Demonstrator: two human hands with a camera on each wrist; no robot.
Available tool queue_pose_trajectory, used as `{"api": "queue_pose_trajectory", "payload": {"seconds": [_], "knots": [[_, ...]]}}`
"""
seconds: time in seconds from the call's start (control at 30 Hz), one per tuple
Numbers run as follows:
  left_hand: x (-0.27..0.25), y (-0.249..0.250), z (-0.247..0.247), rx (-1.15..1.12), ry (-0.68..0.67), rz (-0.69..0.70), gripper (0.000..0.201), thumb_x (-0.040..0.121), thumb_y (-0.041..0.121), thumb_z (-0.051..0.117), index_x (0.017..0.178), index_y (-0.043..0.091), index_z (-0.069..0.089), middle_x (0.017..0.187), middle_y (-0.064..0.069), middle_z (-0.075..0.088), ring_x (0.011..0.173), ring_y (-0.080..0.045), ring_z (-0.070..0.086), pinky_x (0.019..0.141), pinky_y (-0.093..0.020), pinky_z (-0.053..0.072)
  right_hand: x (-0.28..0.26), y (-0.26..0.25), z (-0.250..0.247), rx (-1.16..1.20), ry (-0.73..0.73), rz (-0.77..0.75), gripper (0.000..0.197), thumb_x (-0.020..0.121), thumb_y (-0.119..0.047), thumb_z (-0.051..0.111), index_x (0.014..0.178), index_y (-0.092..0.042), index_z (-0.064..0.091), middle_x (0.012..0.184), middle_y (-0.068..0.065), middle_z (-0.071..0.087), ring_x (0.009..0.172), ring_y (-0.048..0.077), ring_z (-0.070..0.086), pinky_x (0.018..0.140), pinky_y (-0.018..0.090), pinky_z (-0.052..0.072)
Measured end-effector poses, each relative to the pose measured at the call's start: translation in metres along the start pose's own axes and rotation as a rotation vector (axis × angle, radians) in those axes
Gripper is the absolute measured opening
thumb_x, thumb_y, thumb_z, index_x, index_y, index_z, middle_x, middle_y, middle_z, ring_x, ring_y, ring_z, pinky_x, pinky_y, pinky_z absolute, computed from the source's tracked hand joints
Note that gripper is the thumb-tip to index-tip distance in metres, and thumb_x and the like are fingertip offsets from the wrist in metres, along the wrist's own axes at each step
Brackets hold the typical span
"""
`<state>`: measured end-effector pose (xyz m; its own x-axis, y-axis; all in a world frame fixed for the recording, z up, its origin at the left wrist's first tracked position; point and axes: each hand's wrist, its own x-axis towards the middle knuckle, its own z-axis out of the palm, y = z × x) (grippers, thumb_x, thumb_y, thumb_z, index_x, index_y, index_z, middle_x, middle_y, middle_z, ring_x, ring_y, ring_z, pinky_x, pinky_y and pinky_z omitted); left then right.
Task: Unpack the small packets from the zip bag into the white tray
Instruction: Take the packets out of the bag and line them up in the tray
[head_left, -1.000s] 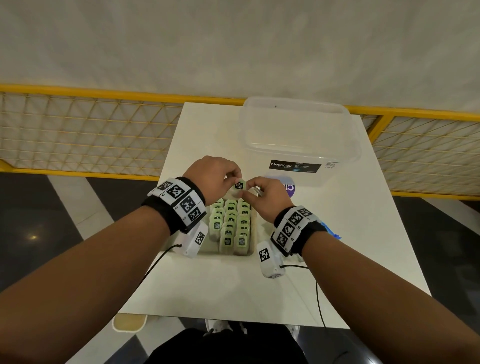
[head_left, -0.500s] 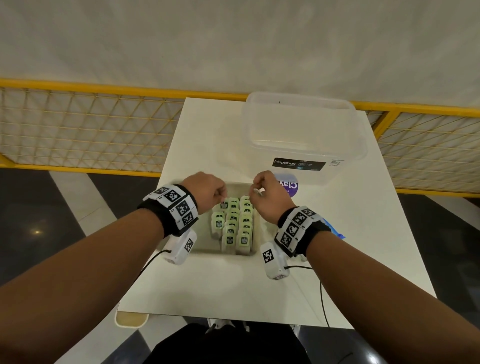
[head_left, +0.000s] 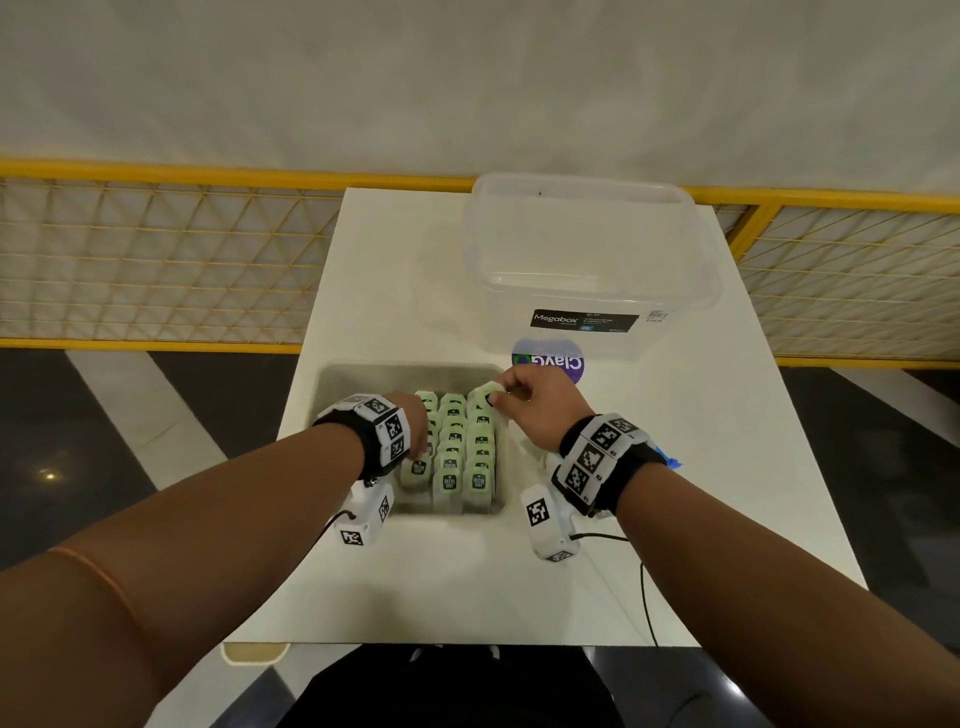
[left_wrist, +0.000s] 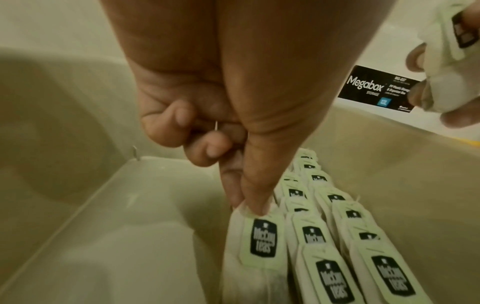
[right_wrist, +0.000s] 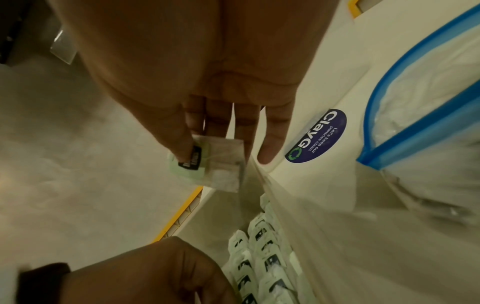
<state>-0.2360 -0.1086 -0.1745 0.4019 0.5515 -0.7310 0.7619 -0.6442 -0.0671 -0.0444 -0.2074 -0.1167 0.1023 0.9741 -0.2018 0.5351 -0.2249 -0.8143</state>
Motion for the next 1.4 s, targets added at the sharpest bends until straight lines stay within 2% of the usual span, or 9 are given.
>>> {"api": "queue_pose_trajectory", "payload": {"seconds": [0.17, 0.3, 0.5, 0.6, 0.8, 1.0, 1.17, 1.3, 1.4], "knots": [[0.028, -0.008, 0.009, 0.081, 0.035, -0.023, 0.013, 0.071, 0.035, 0.072, 0.066, 0.023, 0.070, 0.065, 0.011, 0.065, 0.061, -0.011, 0.065, 0.070, -0.033, 0.060, 0.001, 0.005, -0.001, 0.046, 0.001, 0.036, 0.015, 0.087, -0.028, 0.069, 0.088, -0.013, 0.070, 0.085, 0.012, 0.072, 0.082, 0.030, 0.066, 0.080, 0.045, 0.056], [-0.004, 0.007, -0.008, -0.032, 0.071, -0.020, 0.019, 0.079, 0.037, 0.067, 0.070, 0.020, 0.067, 0.074, 0.004, 0.067, 0.071, -0.018, 0.065, 0.074, -0.031, 0.057, 0.000, -0.001, 0.001, 0.109, -0.008, 0.066, 0.019, 0.088, -0.027, 0.068, 0.088, -0.008, 0.067, 0.086, 0.016, 0.072, 0.075, 0.028, 0.065, 0.078, 0.049, 0.056], [-0.058, 0.011, -0.053, -0.774, 0.567, 0.177, 0.040, 0.094, 0.055, 0.045, 0.087, 0.026, 0.072, 0.080, 0.005, 0.070, 0.072, -0.011, 0.061, 0.072, -0.026, 0.047, -0.002, -0.010, 0.003, 0.209, -0.034, 0.080, 0.015, 0.092, -0.019, 0.064, 0.080, -0.012, 0.061, 0.065, -0.002, 0.057, 0.060, 0.015, 0.056, 0.070, 0.049, 0.059], [-0.072, 0.018, -0.063, -0.826, 0.640, 0.233, 0.021, 0.089, 0.044, 0.061, 0.089, 0.026, 0.072, 0.080, 0.011, 0.067, 0.066, 0.004, 0.054, 0.069, -0.017, 0.044, 0.000, -0.009, 0.005, 0.183, -0.002, 0.051, 0.016, 0.090, -0.023, 0.066, 0.081, -0.010, 0.063, 0.072, 0.004, 0.063, 0.067, 0.024, 0.062, 0.072, 0.051, 0.058], [-0.073, 0.019, -0.068, -0.733, 0.727, 0.219, 0.004, 0.086, 0.027, 0.069, 0.088, 0.024, 0.071, 0.079, 0.014, 0.063, 0.062, 0.005, 0.052, 0.070, -0.019, 0.043, 0.005, -0.005, 0.007, 0.103, -0.054, 0.053, 0.008, 0.087, -0.020, 0.070, 0.084, -0.012, 0.067, 0.073, 0.000, 0.073, 0.066, 0.011, 0.071, 0.070, 0.029, 0.055], [-0.080, 0.017, -0.076, -0.545, 0.594, 0.219, 0.010, 0.086, 0.029, 0.068, 0.096, 0.026, 0.070, 0.085, 0.012, 0.067, 0.062, 0.008, 0.048, 0.068, -0.018, 0.037, 0.004, -0.001, 0.010, 0.082, -0.071, 0.051, 0.008, 0.084, -0.023, 0.073, 0.078, -0.022, 0.067, 0.069, -0.004, 0.072, 0.062, 0.007, 0.067, 0.067, 0.027, 0.053], [-0.086, 0.003, -0.070, -0.479, 0.565, 0.128, 0.006, 0.084, 0.025, 0.067, 0.090, 0.027, 0.067, 0.083, 0.012, 0.065, 0.077, -0.007, 0.058, 0.074, -0.022, 0.044, 0.005, 0.012, 0.009, -0.153, 0.063, 0.052, 0.031, 0.083, -0.031, 0.071, 0.109, -0.020, 0.060, 0.099, -0.005, 0.060, 0.086, 0.010, 0.055, 0.075, 0.023, 0.041], [-0.081, 0.005, -0.048, -0.255, 0.284, 0.041, 0.009, 0.082, 0.022, 0.068, 0.088, 0.029, 0.070, 0.092, 0.011, 0.066, 0.083, -0.011, 0.060, 0.078, -0.026, 0.049, 0.003, 0.023, 0.011, -0.282, -0.029, 0.235, 0.059, 0.082, -0.032, 0.070, 0.130, -0.014, 0.042, 0.114, 0.007, 0.060, 0.104, 0.024, 0.059, 0.089, 0.036, 0.049], [-0.072, 0.015, -0.028, -0.093, 0.017, 0.091, 0.016, 0.081, 0.022, 0.072, 0.097, 0.025, 0.073, 0.104, 0.009, 0.068, 0.084, -0.009, 0.055, 0.077, -0.022, 0.044, -0.001, 0.021, 0.015, -0.145, -0.112, 0.313, 0.045, 0.085, -0.023, 0.064, 0.123, -0.015, 0.041, 0.088, 0.008, 0.071, 0.077, 0.026, 0.071, 0.074, 0.040, 0.059]]}}
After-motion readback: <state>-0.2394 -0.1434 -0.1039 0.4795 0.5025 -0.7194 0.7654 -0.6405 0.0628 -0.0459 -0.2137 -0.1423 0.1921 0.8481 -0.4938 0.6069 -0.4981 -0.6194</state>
